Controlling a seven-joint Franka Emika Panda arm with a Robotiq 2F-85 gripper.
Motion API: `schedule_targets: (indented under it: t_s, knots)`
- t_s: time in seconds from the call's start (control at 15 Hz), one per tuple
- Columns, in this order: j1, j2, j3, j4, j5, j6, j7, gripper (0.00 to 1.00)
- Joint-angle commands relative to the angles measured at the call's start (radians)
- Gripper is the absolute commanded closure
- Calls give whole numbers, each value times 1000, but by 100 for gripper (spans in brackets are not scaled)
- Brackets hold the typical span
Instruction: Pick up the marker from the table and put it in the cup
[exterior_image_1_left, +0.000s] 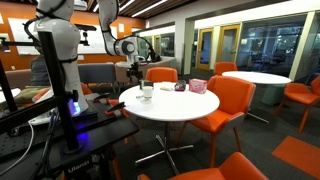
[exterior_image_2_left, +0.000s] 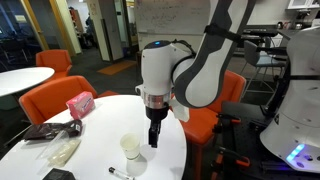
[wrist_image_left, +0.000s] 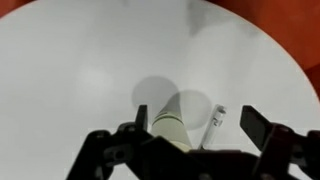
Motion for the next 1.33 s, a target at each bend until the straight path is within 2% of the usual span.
schedule_targets:
  t_s: [0.0, 0.07, 0.27, 0.53, 0.67, 0.93, 1.27]
  knots:
    - [78, 37, -52, 36, -107, -6, 110, 0]
    - [123, 47, -89, 46, -162, -1, 177, 0]
    - [176, 111, -108, 92, -179, 30, 278, 0]
    - [193, 231, -75, 181, -68, 71, 297, 0]
    - [214, 292, -84, 237, -30, 69, 289, 0]
    - [250, 395, -99, 339, 12, 56, 279, 0]
    - [260, 519, -91, 461, 60, 29, 266, 0]
